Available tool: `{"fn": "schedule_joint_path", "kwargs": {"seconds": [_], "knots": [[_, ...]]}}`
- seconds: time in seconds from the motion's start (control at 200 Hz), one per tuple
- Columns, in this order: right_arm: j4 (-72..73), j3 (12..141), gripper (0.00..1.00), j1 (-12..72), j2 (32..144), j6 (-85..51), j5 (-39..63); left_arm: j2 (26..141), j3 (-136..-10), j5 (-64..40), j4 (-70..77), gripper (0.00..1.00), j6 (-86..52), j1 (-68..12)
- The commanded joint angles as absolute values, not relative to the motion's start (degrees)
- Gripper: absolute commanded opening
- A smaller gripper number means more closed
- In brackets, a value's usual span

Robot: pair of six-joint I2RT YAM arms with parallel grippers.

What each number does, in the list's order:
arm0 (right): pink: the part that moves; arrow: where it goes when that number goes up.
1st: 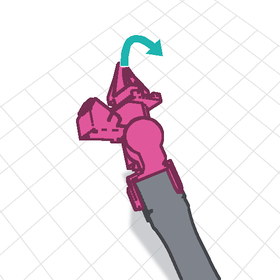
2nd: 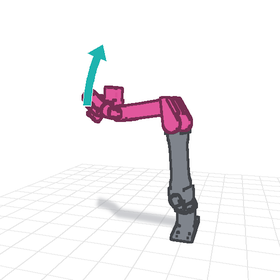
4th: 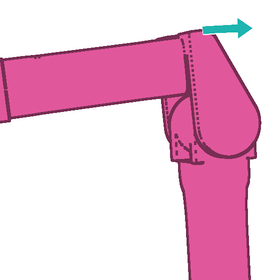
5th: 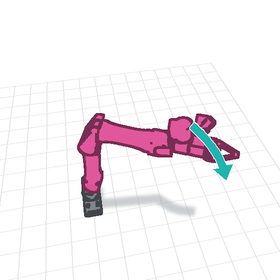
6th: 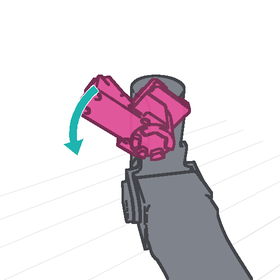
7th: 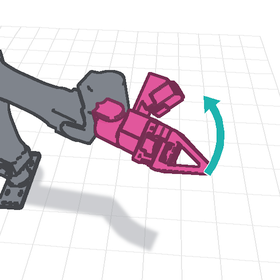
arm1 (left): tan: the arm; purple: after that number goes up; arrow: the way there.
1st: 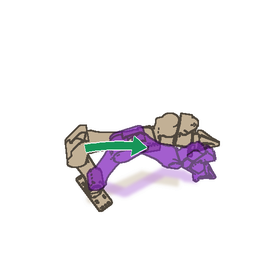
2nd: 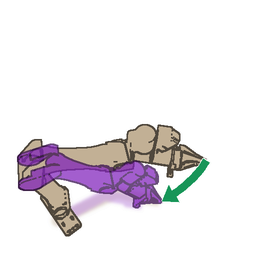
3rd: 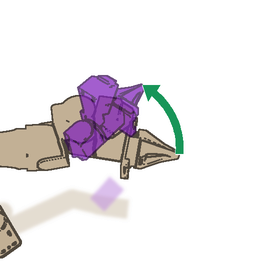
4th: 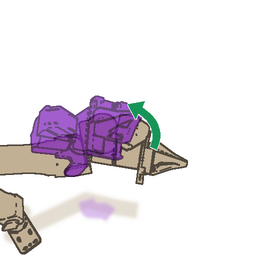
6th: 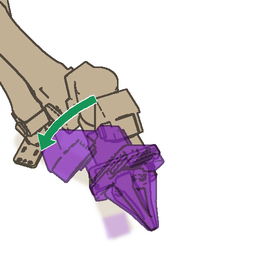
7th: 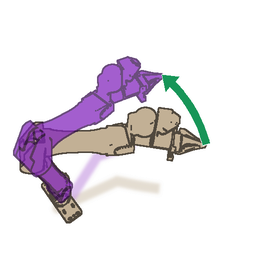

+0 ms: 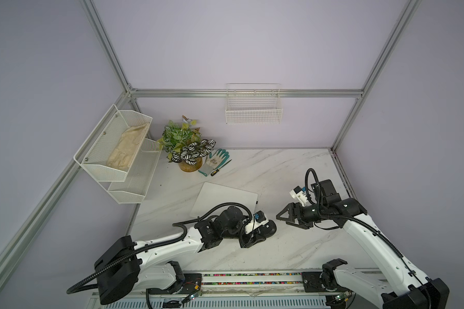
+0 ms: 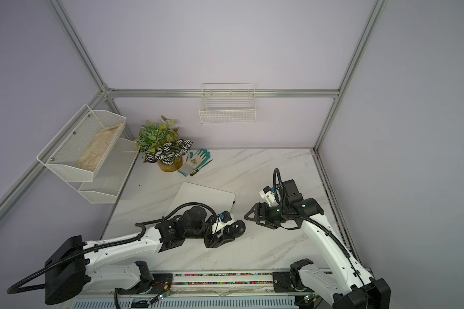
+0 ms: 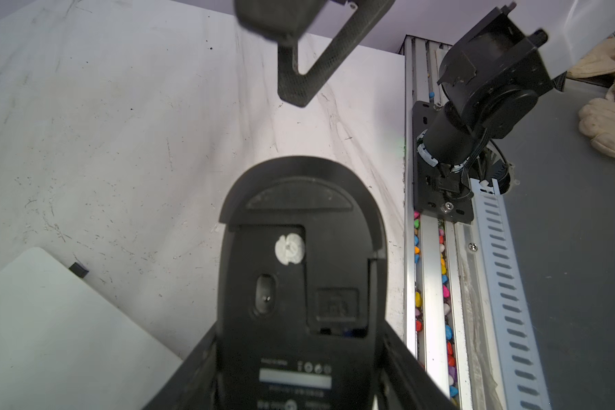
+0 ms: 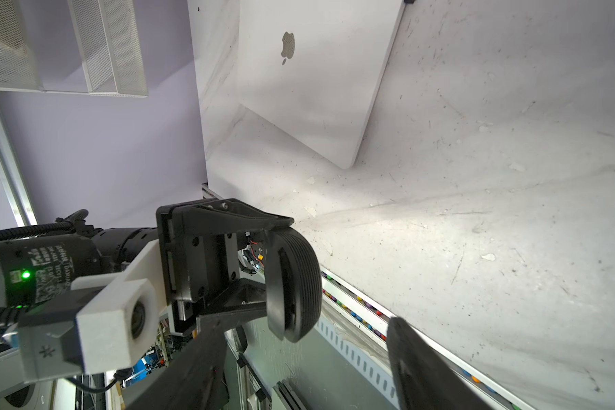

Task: Insert the wireless mouse receiver into the laptop
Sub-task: Close the lid on the mouse.

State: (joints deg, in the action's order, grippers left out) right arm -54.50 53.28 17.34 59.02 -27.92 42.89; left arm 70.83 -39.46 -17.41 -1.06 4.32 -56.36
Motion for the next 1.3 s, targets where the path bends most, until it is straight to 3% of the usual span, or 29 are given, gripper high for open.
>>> {"fn": "schedule_joint_path", "kwargs": {"seconds": [0.0, 0.37, 1.295], "knots": [[-52.6, 52.2, 0.75, 18.7, 57.9, -28.6, 43.7, 71.4, -43.6, -17.0, 0.7, 0.32, 5.8, -56.1], [-44.9, 49.6, 0.74, 25.1, 58.7, -35.0, 43.4, 71.9, -44.4, -16.3, 0.9, 0.33, 5.9, -56.1], [-43.0, 47.4, 0.49, 26.4, 59.8, -36.7, 39.9, 69.7, -42.6, -14.0, 2.1, 0.33, 5.5, -56.1]]}}
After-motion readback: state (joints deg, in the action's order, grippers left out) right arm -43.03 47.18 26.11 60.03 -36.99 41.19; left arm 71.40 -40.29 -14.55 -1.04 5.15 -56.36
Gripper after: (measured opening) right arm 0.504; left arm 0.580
